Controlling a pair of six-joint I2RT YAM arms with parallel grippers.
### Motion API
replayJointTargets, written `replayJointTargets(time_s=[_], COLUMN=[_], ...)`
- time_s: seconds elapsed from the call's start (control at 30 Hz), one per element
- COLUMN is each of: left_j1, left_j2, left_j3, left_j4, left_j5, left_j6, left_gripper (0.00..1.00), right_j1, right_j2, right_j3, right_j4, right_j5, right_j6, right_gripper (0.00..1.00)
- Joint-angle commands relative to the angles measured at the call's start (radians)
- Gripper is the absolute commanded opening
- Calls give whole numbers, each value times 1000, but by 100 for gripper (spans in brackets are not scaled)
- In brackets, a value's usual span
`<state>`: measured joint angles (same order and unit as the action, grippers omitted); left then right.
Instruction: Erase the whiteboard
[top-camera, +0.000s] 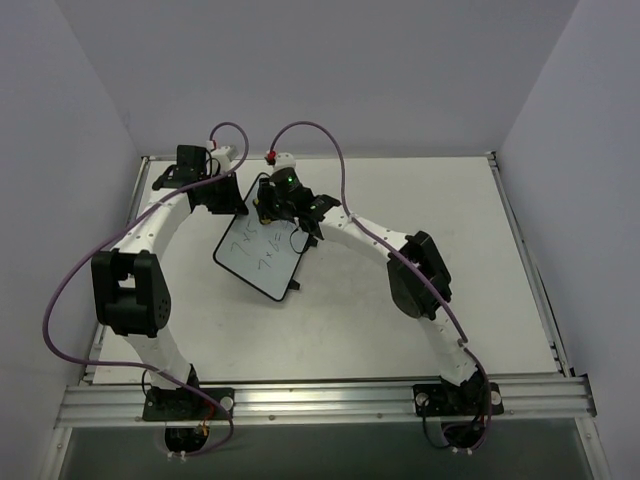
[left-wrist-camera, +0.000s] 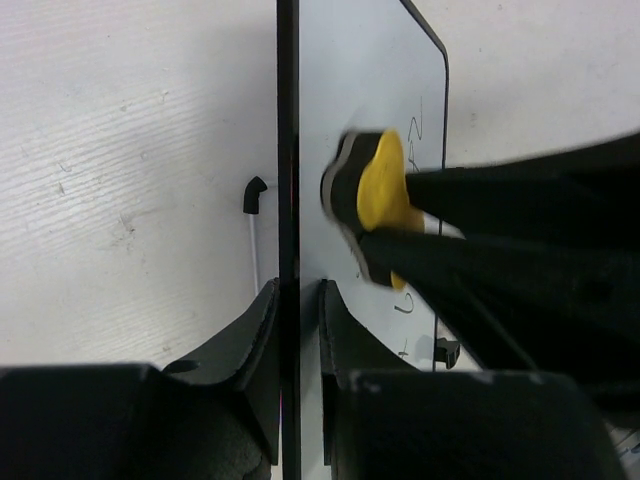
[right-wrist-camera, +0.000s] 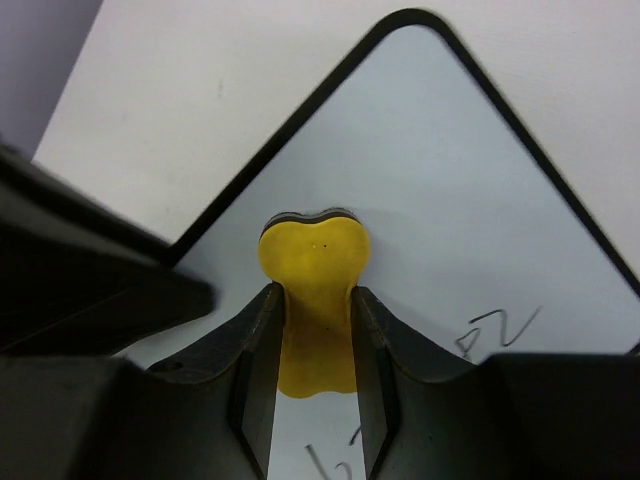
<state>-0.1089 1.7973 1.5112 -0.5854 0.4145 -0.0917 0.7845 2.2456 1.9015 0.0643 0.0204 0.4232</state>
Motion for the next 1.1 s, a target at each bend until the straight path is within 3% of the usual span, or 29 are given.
replayJointTargets(time_s=[0.0,0.27,0.63,1.07], left_j1=[-57,-60,-66,-72], left_j2=[-9,-7,-9,1], left_j3=[-26,-28,-29,-26], left_j4=[4,4,6,12], left_j5=[-9,-17,-25,-22], left_j6=[58,58,61,56], left_gripper=[2,2,2,2], right_j1=[87,85,-22,-128], right_j2=[-50,-96,-162,-147], right_j3=[-71,-191,-513,-605], right_j4=[41,103,290,310], right_j5=[-59,-37,-43,-39], right_j6=[32,58,127,140], right_gripper=[13,12,11,10])
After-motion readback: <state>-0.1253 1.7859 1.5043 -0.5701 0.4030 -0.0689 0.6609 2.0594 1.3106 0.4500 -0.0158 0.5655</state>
